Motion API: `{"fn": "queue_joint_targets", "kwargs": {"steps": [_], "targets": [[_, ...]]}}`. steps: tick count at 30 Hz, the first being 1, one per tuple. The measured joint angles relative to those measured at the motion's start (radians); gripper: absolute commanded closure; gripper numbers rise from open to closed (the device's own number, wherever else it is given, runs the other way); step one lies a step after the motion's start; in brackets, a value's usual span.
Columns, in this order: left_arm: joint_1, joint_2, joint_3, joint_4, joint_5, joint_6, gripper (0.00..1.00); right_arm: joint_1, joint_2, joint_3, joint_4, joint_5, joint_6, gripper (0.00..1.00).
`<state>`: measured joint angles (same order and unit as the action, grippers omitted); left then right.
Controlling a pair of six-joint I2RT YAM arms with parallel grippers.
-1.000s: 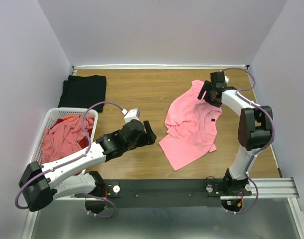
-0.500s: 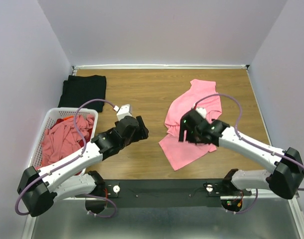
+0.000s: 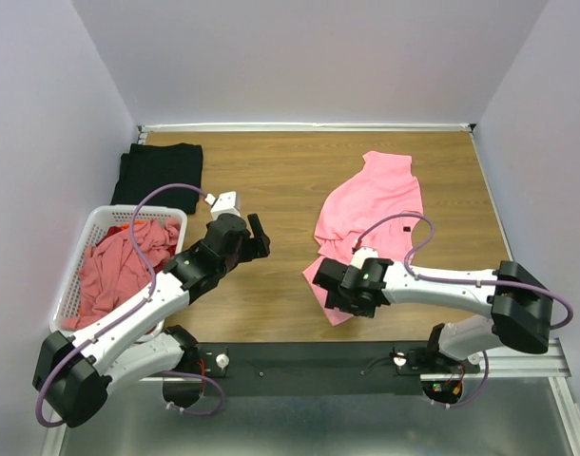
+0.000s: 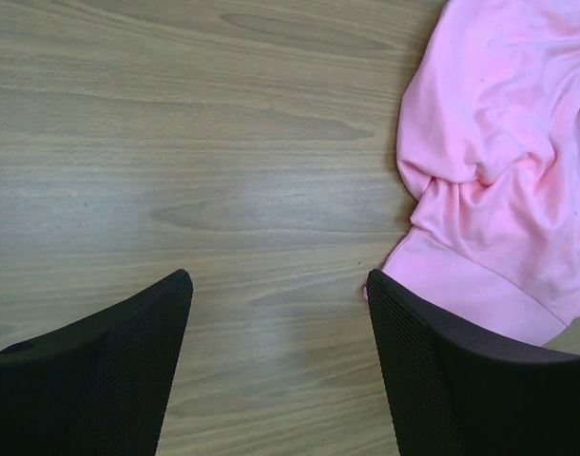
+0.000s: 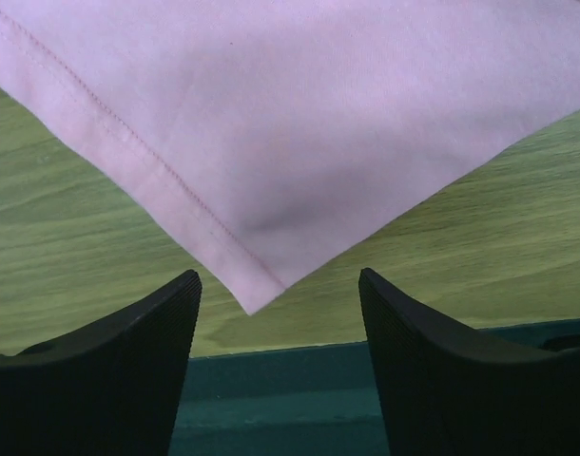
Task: Fold and stack the t-shirts
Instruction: Flatten the tshirt out
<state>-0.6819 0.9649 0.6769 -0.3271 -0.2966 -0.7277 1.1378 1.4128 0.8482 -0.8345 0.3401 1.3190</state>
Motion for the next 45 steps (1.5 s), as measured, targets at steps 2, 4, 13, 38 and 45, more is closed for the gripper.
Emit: {"fn": "queue_joint_targets", "kwargs": {"steps": [2, 4, 13, 38, 45], "targets": [[0.001, -0.003, -0.008, 0.005, 0.015, 0.014, 0.18, 0.000, 0.000, -0.006, 0.005, 0.008, 0.032, 0.28], [0.002, -0.006, -0.013, 0.009, 0.024, 0.023, 0.18, 0.000, 0.004, -0.008, 0.011, 0.008, 0.045, 0.28], [0.006, -0.011, -0.015, 0.014, 0.053, 0.048, 0.18, 0.000, 0.106, -0.017, 0.067, -0.018, 0.080, 0.28], [0.022, -0.023, -0.015, 0.012, 0.069, 0.053, 0.18, -0.245, 0.099, 0.160, 0.089, 0.037, -0.130, 0.99], [0.020, 0.048, -0.015, 0.055, 0.127, 0.032, 0.18, -0.545, 0.047, 0.584, 0.054, 0.210, -0.447, 0.99]]}}
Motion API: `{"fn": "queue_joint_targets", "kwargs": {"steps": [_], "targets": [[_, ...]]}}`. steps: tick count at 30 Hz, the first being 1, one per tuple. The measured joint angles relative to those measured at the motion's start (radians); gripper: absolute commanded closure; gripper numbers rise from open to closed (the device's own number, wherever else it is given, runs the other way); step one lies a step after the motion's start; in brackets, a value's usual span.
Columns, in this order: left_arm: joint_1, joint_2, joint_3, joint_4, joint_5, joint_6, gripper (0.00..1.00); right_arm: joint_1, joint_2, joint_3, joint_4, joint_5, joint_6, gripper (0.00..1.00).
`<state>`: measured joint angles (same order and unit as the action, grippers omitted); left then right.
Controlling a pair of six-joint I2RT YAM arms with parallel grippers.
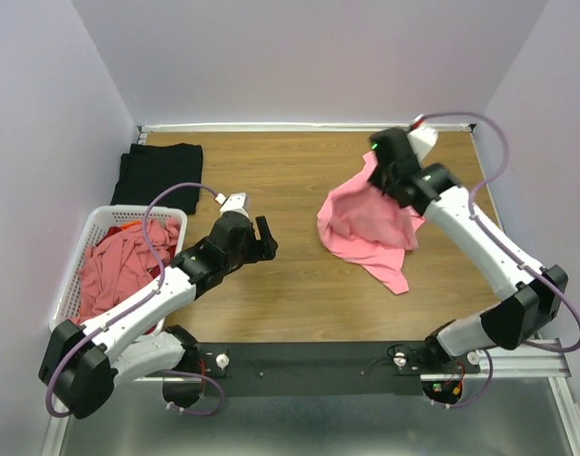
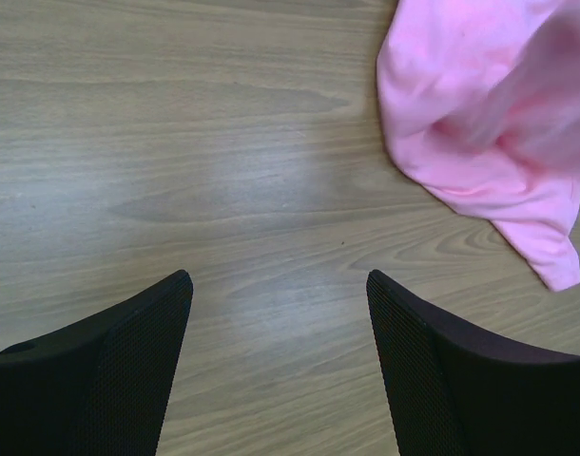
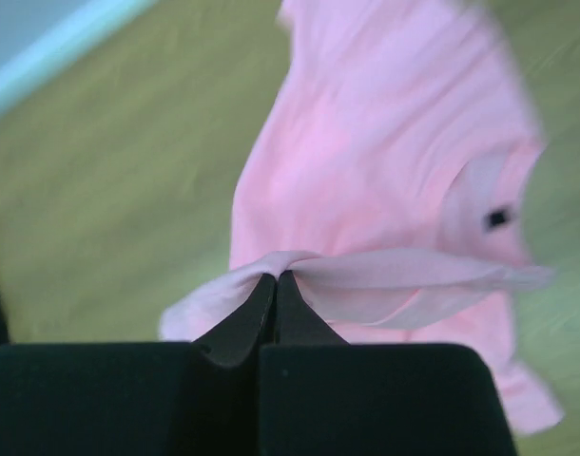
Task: Fold and stack the t-shirts
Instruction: Flatten the tshirt out
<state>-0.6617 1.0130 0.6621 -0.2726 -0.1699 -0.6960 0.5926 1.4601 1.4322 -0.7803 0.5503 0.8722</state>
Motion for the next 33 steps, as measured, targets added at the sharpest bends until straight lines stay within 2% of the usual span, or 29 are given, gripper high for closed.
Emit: {"fn": "queue_joint_targets", "kwargs": {"steps": [3, 6, 11, 24, 29, 32, 33], "targets": [[-0.021, 0.060, 0.013, 0.008, 0.014, -0.012, 0.18, -0.169, 0.002, 0.114, 0.002, 0.075, -0.123, 0.99], [-0.096, 0.170, 0.084, 0.020, 0.020, -0.035, 0.18, -0.304, 0.027, 0.177, 0.005, 0.094, -0.217, 0.99], [-0.201, 0.375, 0.231, 0.068, 0.027, -0.082, 0.18, -0.430, 0.073, 0.201, 0.019, 0.080, -0.310, 0.99], [-0.376, 0.944, 0.745, 0.095, 0.032, -0.114, 0.25, -0.474, 0.097, 0.152, 0.062, -0.027, -0.387, 0.99], [-0.381, 1.066, 0.840, 0.056, 0.030, -0.137, 0.28, -0.486, 0.097, 0.138, 0.077, -0.053, -0.394, 0.99], [-0.379, 1.101, 0.851, 0.023, 0.023, -0.151, 0.33, -0.488, 0.096, 0.125, 0.083, -0.064, -0.395, 0.99], [-0.378, 1.112, 0.854, 0.013, 0.018, -0.154, 0.37, -0.488, 0.096, 0.118, 0.085, -0.069, -0.395, 0.99]]}}
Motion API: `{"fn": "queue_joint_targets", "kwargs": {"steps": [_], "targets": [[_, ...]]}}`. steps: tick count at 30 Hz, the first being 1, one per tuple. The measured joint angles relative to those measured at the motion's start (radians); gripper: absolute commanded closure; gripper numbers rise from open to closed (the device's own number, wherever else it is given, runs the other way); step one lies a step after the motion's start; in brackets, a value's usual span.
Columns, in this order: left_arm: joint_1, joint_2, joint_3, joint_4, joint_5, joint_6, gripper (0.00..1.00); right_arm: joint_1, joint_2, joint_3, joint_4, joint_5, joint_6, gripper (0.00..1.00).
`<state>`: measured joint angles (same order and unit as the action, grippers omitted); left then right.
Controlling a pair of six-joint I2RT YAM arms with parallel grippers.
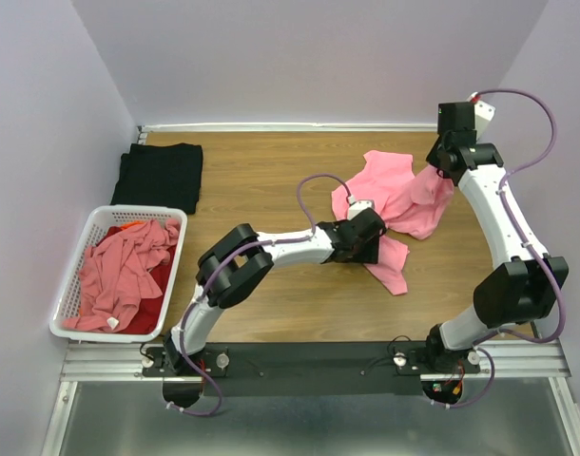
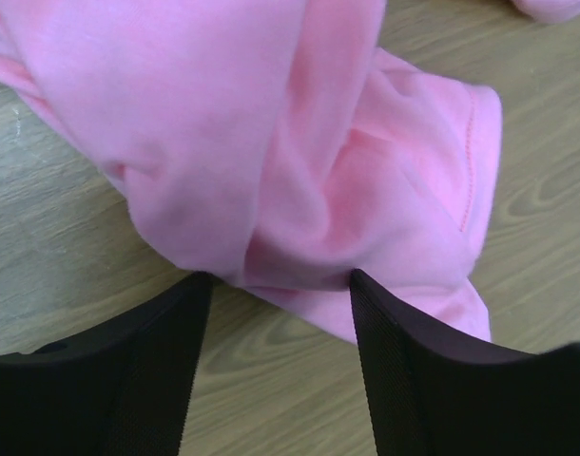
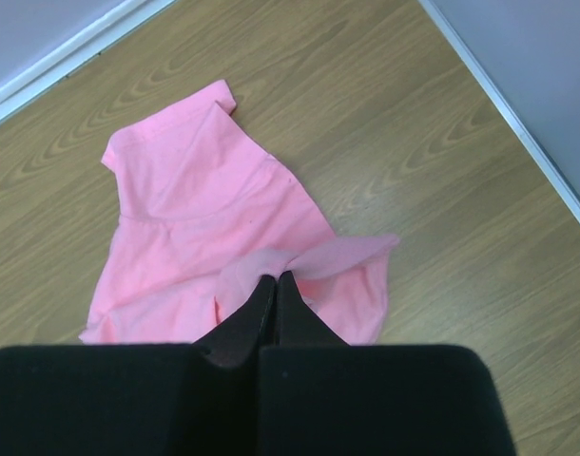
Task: Fold and stack the t-shirts
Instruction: Flatten the tshirt out
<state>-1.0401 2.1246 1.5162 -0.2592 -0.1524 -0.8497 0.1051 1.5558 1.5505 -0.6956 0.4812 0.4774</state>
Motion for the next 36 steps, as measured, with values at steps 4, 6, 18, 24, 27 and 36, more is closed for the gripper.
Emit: {"fn": "queue_joint_targets", "kwargs": {"steps": [4, 6, 18, 24, 27, 36], "targets": [[0.000, 0.021, 0.035, -0.013, -0.009, -0.009, 0.67, 0.000, 0.000, -0.016, 0.001, -0.004, -0.001, 0.99], [0.000, 0.038, 0.045, -0.013, -0.023, -0.002, 1.00, 0.000, -0.005, -0.027, 0.006, -0.004, -0.005, 0.99], [0.095, -0.269, -0.227, -0.202, -0.365, 0.188, 1.00, -0.002, -0.142, -0.094, 0.021, 0.058, -0.036, 0.99], [0.105, -0.588, -0.374, -0.187, -0.520, 0.411, 0.82, -0.002, -0.222, -0.123, 0.039, 0.079, -0.061, 0.99], [0.130, -0.610, -0.385, -0.167, -0.521, 0.456, 0.61, -0.002, -0.233, -0.143, 0.051, 0.076, -0.068, 0.99], [0.253, -0.588, -0.362, -0.228, -0.460, 0.303, 0.34, -0.002, -0.232, -0.177, 0.053, 0.022, -0.079, 0.99]]}}
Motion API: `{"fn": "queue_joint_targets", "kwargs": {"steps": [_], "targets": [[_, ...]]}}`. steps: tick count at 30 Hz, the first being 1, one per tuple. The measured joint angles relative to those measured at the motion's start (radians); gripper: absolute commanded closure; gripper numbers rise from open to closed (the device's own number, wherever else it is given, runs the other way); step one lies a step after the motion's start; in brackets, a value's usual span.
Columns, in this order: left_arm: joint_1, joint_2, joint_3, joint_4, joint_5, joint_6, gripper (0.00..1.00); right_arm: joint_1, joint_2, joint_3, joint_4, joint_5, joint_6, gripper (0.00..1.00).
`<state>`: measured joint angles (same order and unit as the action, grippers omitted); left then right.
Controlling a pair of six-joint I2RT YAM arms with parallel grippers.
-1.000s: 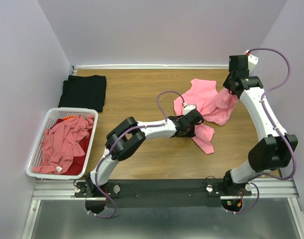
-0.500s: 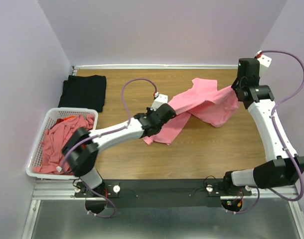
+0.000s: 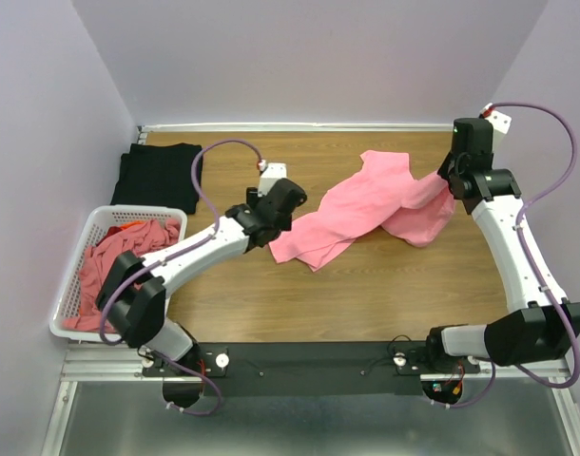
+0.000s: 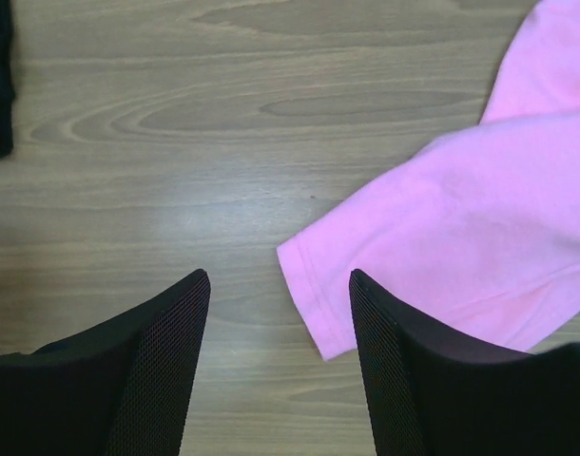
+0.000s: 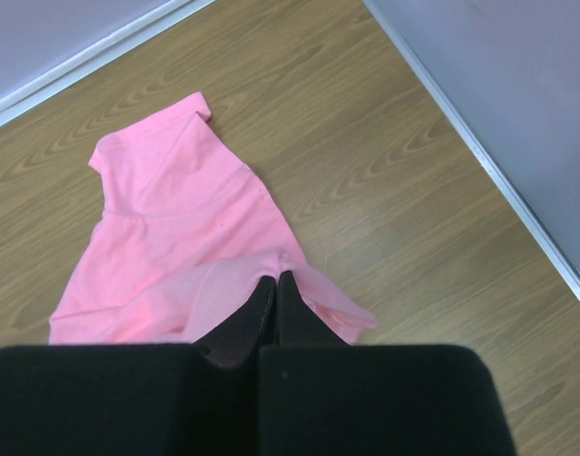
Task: Fold and stack the t-shirts
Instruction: Flatten the tshirt out
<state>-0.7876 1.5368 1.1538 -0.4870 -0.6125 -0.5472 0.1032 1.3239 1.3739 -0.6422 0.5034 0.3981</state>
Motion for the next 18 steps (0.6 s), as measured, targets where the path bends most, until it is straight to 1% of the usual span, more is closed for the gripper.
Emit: {"fn": "queue_joint_targets", "kwargs": {"steps": [1, 2, 4, 6, 11, 13, 18], "targets": [[0.021, -0.028, -0.013, 0.000, 0.034, -0.040, 0.39, 0.000, 0.000, 0.000, 0.000, -0.006, 0.000, 0.99], [0.038, -0.059, -0.035, 0.003, 0.062, -0.081, 0.41, 0.000, 0.000, -0.001, 0.001, -0.011, 0.000, 0.99], [0.064, -0.120, -0.099, 0.016, 0.103, -0.142, 0.41, 0.000, 0.000, -0.001, 0.004, -0.021, 0.000, 0.99], [0.067, -0.155, -0.159, 0.015, 0.142, -0.204, 0.41, 0.000, 0.000, -0.001, 0.005, -0.028, 0.000, 0.99], [0.063, -0.157, -0.298, 0.033, 0.274, -0.355, 0.41, 0.000, 0.000, -0.011, 0.012, -0.047, 0.000, 0.99], [0.060, -0.154, -0.334, 0.034, 0.309, -0.417, 0.43, 0.000, 0.000, -0.019, 0.016, -0.053, 0.000, 0.99], [0.045, -0.120, -0.339, 0.034, 0.322, -0.549, 0.44, 0.000, -0.002, -0.044, 0.021, -0.074, 0.001, 0.99]]}}
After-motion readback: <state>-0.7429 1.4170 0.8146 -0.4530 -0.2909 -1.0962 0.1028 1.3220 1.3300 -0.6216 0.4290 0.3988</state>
